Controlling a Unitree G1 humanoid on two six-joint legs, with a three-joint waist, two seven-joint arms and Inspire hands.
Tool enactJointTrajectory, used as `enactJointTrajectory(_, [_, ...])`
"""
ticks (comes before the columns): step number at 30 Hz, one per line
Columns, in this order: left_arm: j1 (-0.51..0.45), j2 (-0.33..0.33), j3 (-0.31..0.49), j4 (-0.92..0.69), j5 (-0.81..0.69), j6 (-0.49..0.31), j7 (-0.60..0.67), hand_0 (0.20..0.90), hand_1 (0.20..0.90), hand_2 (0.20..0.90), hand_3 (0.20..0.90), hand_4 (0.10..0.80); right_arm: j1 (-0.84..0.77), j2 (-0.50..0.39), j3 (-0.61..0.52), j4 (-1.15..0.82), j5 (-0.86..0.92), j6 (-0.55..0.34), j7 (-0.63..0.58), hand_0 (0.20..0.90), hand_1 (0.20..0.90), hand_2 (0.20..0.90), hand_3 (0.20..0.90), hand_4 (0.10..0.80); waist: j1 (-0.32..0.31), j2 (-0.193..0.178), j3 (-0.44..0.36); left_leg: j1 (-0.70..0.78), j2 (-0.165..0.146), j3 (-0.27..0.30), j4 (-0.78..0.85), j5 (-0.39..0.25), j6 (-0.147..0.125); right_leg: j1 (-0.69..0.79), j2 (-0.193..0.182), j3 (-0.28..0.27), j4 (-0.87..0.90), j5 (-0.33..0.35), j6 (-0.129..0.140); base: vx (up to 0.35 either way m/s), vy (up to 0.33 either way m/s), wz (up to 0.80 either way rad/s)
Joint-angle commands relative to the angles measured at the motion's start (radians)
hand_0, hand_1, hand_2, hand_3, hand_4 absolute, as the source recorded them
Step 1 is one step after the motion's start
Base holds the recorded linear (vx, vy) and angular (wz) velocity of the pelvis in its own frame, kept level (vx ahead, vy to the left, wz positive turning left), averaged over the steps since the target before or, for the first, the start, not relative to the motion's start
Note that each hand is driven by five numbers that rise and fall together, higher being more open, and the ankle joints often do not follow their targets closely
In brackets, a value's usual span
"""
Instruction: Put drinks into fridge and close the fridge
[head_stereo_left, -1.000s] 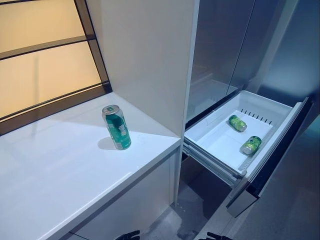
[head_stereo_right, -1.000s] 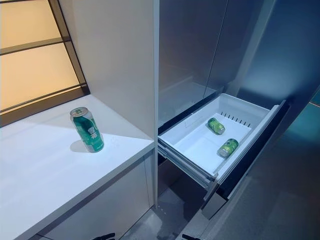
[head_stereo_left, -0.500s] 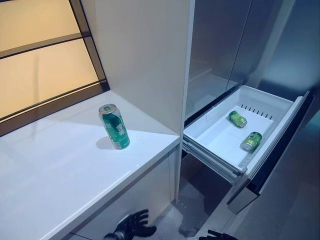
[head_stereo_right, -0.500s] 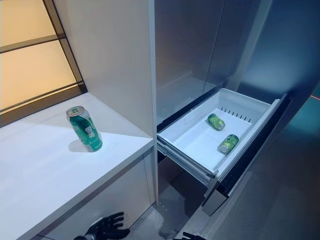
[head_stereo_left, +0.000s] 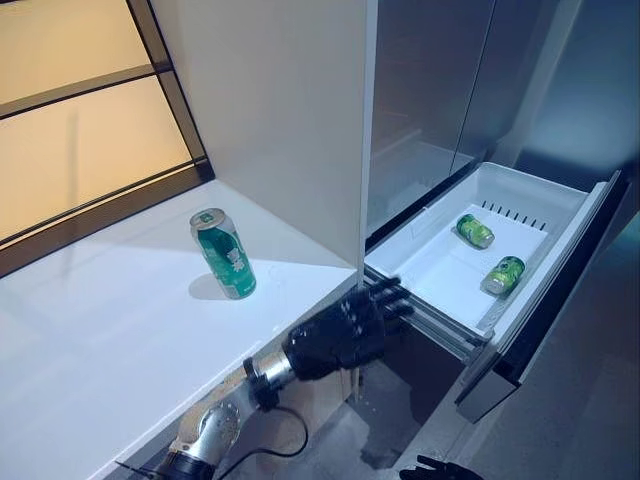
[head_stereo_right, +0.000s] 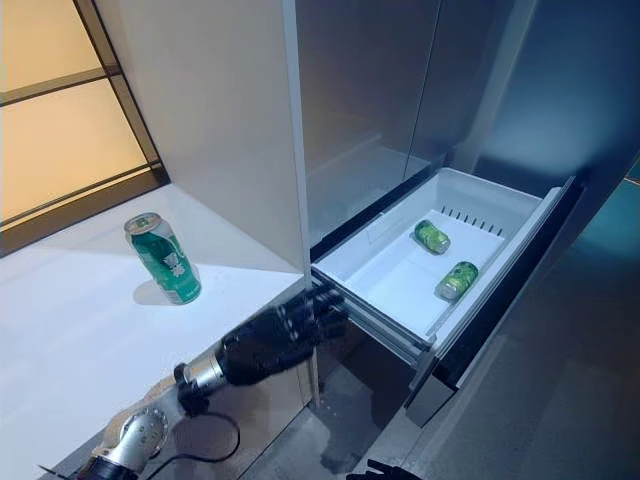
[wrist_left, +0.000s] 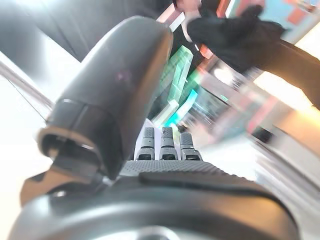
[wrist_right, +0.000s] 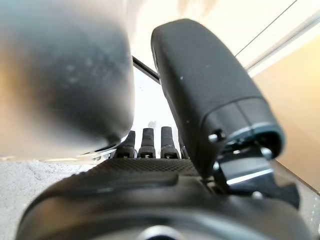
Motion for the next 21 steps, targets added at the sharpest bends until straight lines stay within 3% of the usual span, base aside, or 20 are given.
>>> enactJointTrajectory(1, [-0.171, 0.017, 0.125, -0.132, -0.078, -0.245, 0.099, 0.900, 0.900, 0.900, 0.900, 0.800, -0.005, 0.060, 0.028, 0.055, 0.018, -0.020, 0.013, 0.900, 0.900, 0.900, 0.900, 0.800, 0.004, -0.061, -0.024, -0.034, -0.093, -0.016, -0.001, -0.023, 0.081, 0.027, -0.001, 0.050, 0.016, -0.026, 0.003, 0.042, -0.039, 0.02])
enactJointTrajectory(3, [-0.205, 0.082, 0.175, -0.158, 0.103, -0.441, 0.234, 0.900, 0.900, 0.900, 0.900, 0.800, 0.015, 0.069, 0.039, 0.048, 0.022, -0.028, 0.003, 0.900, 0.900, 0.900, 0.900, 0.800, 0.007, -0.065, -0.030, -0.033, -0.093, -0.025, -0.001, -0.025, 0.079, 0.033, -0.002, 0.044, 0.014, -0.031, 0.003, 0.035, -0.032, 0.02])
enactJointTrajectory(6, [-0.263, 0.193, 0.279, -0.165, 0.327, -0.584, 0.448, 0.900, 0.900, 0.900, 0.900, 0.800, 0.041, 0.074, 0.042, 0.053, 0.027, -0.042, 0.001, 0.900, 0.900, 0.900, 0.900, 0.800, 0.017, -0.070, -0.046, -0.036, -0.095, -0.040, -0.001, -0.024, 0.076, 0.041, -0.002, 0.033, 0.008, -0.040, 0.003, 0.033, -0.032, 0.03])
enactJointTrajectory(14, [-0.290, 0.310, 0.403, -0.157, 0.547, -0.599, 0.662, 0.900, 0.900, 0.900, 0.900, 0.800, 0.029, 0.083, 0.049, 0.073, 0.059, -0.051, 0.004, 0.900, 0.900, 0.900, 0.900, 0.800, 0.046, -0.071, -0.063, -0.056, -0.097, -0.065, -0.001, -0.008, 0.067, 0.033, -0.001, 0.005, 0.007, -0.041, -0.004, 0.016, -0.025, 0.14])
enactJointTrajectory(21, [-0.251, 0.391, 0.464, -0.034, 0.522, -0.597, 0.762, 0.900, 0.900, 0.900, 0.900, 0.800, 0.018, 0.065, 0.047, 0.072, 0.050, -0.039, -0.008, 0.900, 0.900, 0.900, 0.900, 0.800, 0.060, -0.059, -0.065, -0.059, -0.092, -0.065, -0.001, -0.010, 0.058, 0.036, 0.001, -0.007, 0.007, -0.056, -0.006, 0.022, -0.003, 0.05])
